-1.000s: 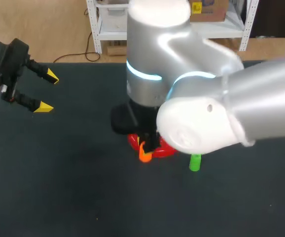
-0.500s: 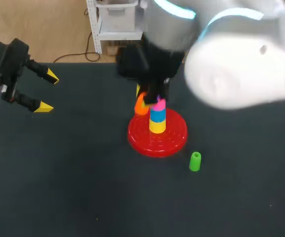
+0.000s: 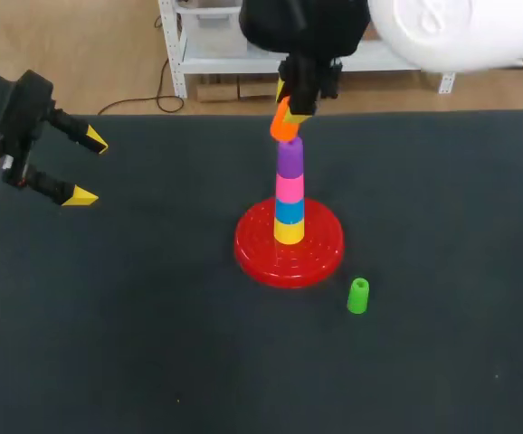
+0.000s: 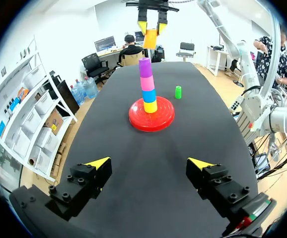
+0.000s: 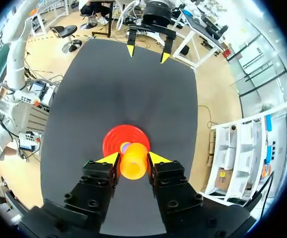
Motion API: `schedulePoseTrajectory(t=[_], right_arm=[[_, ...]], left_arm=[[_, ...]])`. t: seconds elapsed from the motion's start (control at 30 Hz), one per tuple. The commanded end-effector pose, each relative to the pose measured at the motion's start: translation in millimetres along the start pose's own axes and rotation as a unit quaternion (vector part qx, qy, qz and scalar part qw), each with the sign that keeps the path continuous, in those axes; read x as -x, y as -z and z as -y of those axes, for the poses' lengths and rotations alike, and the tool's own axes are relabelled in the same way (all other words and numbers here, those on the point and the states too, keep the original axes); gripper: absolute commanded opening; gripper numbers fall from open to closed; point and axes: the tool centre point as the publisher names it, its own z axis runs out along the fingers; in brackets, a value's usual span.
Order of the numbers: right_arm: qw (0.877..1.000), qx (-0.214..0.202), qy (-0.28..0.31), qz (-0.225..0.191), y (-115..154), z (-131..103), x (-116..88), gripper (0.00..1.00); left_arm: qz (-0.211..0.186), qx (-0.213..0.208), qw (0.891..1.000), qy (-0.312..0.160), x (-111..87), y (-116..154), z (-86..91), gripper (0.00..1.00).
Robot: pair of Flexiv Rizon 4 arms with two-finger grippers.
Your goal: Pick up and stack the cylinders on the red base in this order: pink,purple,orange,green
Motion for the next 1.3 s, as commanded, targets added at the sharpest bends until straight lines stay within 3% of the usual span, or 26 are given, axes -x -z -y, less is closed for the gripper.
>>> schedulePoseTrajectory(t=[0.03, 0.63, 1.3], right_arm=[[1.000, 0.016, 0.000, -0.007, -7, 12, 1, 0.00], [0.998, 0.042, 0.001, -0.036, -22, 8, -10, 0.00], [0.998, 0.049, -0.004, -0.032, -30, 11, -10, 0.00]], left_arm=[[0.000, 0.001, 1.000, -0.001, -0.7, 0, 0.5, 1.00], [0.000, 0.001, 1.000, -0.001, -0.7, 0, 0.5, 1.00], [0.000, 0.001, 1.000, -0.001, -0.7, 0, 0.5, 1.00]])
